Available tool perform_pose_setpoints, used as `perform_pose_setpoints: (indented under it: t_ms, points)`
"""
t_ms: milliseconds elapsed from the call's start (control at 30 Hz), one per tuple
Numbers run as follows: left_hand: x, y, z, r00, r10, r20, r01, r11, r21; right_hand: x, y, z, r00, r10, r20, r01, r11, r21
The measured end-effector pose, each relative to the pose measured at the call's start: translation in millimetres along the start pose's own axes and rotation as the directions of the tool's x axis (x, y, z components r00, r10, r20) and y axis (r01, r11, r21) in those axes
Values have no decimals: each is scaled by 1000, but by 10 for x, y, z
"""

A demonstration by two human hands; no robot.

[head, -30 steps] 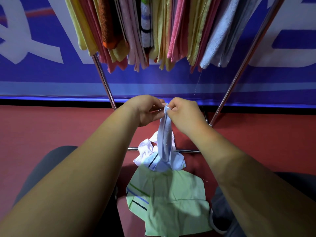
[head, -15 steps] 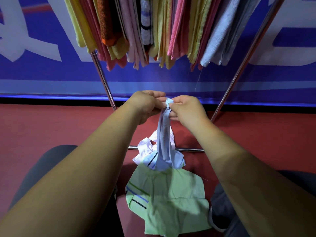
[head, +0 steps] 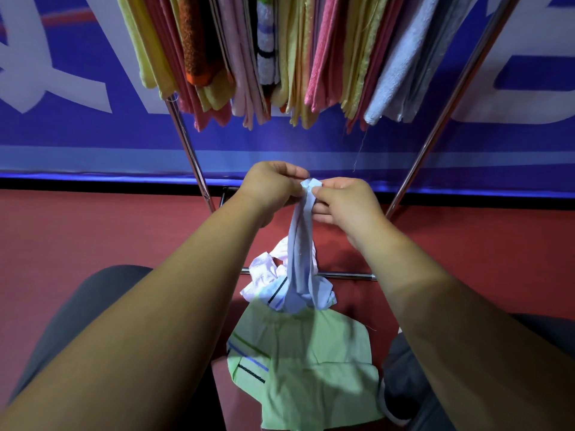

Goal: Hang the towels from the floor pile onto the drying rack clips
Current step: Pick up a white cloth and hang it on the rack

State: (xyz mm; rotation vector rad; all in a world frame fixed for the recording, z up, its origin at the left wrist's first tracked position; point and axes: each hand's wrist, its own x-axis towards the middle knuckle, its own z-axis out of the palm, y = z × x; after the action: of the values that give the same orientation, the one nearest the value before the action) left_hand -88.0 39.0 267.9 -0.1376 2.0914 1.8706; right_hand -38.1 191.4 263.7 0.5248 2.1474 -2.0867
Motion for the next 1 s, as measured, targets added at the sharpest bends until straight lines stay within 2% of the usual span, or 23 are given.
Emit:
perform_pose_setpoints:
  t_ms: [133,200,300,500,600,700,833,1000]
  points:
    - [-38,19,8,1000,9,-1,-9,1000,-3,33,18,-21,999,-11,-44,10,999,-30]
    - [-44,6,20,998,57,0,-57,992,110,70,40,-28,998,-7,-70,3,998,-65]
    - [-55,14,33,986,164,-20,-145,922,359,117,71,-35,995,-10,-102,-5,990,-138]
    - [-58,88,55,948,312,53,-287,779,557,187,135,-76,990,-79,-113,55,978,-202]
    - [-20,62,44,953,299,40,-273,797,539,183,108,-61,997,-61,-55,52,987,-152]
    - [9,21,32,965,261,36,-250,865,435,192,116,-45,998,-64,-6,63,986,-157]
    - [16,18,27,968,245,50,-247,902,353,187,132,-47,996,-83,20,85,985,-149]
    - [36,8,19,968,250,20,-240,898,370,180,121,-55,990,-129,55,138,970,-202]
